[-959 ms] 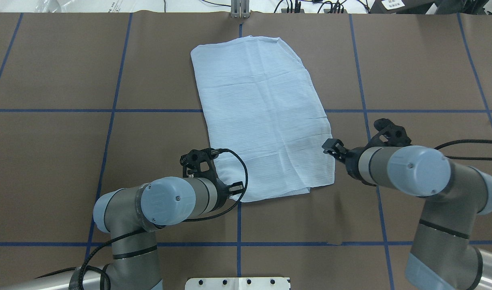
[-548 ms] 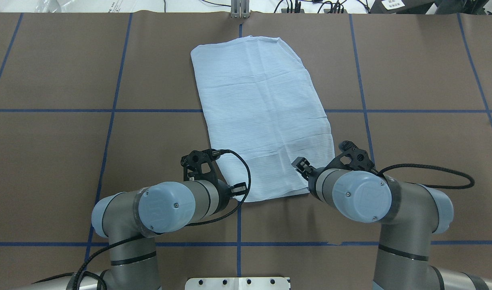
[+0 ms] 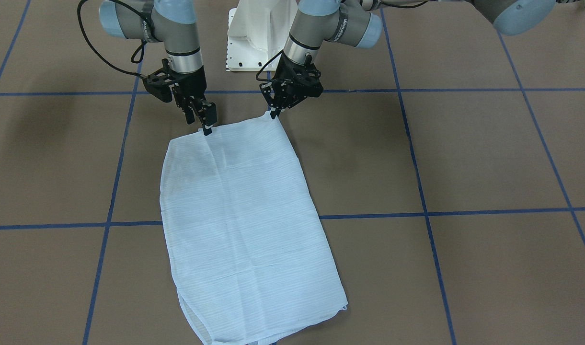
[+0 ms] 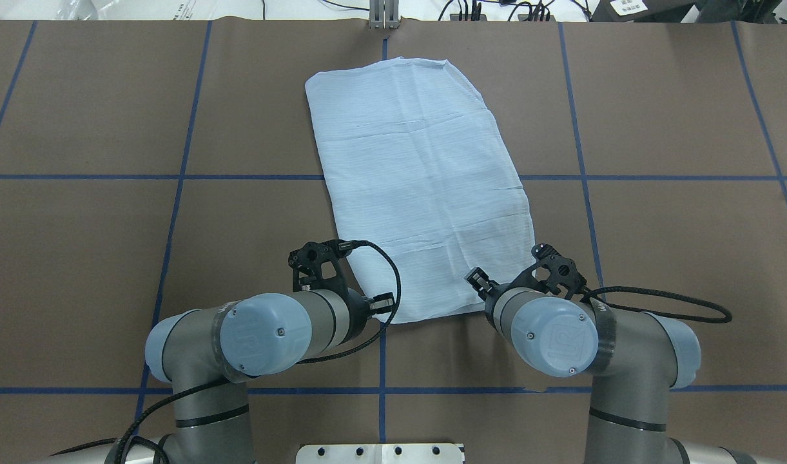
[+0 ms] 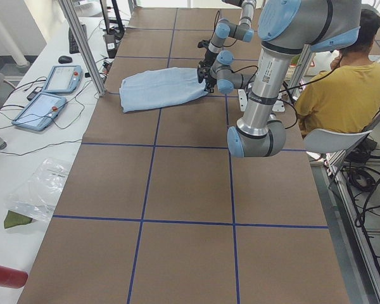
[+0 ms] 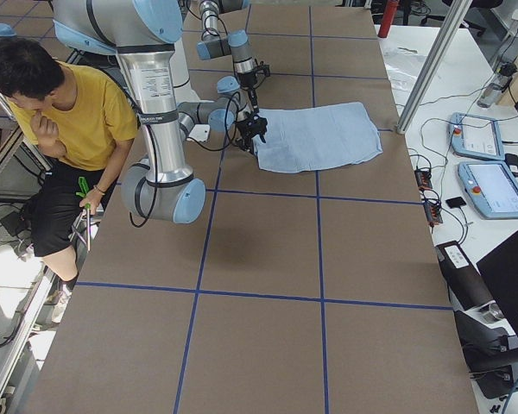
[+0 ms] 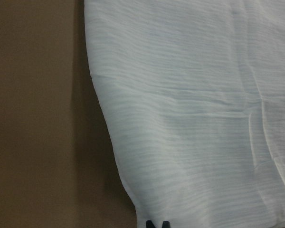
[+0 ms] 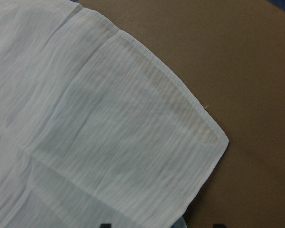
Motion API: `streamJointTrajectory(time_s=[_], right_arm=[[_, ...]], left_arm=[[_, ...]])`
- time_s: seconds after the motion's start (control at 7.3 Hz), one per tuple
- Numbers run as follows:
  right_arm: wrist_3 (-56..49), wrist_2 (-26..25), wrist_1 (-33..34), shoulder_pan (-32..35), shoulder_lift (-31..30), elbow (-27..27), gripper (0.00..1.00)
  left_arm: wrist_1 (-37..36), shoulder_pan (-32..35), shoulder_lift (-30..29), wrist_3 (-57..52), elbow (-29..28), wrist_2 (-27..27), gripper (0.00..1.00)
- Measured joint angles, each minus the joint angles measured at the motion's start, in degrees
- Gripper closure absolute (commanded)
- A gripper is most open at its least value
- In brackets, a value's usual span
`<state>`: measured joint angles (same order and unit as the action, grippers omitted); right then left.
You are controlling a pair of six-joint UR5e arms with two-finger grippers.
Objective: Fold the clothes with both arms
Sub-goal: 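Grasp the near shirt corners with both grippers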
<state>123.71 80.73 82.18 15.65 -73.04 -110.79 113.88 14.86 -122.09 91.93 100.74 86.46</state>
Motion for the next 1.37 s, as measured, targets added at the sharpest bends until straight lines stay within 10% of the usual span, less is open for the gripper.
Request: streamJointTrajectory(time_s=[0.41, 0.55, 0.82, 1.37], right_arm=[[0.9, -0.9, 0.0, -0.6, 0.9, 2.4, 0.25], [1.0, -1.3, -0.1, -0.7, 1.6, 3.4, 0.39], [1.8, -1.7, -0.2, -0.7, 2.2, 4.1, 1.0], [2.1, -2.5, 0.0, -0.5, 3.2, 4.3, 1.0]], left_arm=[[-0.1, 0.0, 0.1, 0.0, 0.5, -0.4, 1.0], [-0.1, 0.0, 0.1, -0.1, 0.7, -0.4, 1.0], [-0.2, 0.0, 0.5, -0.1, 1.1, -0.4, 1.0], [-0.2, 0.0, 1.4, -0.3, 1.6, -0.4, 1.0]])
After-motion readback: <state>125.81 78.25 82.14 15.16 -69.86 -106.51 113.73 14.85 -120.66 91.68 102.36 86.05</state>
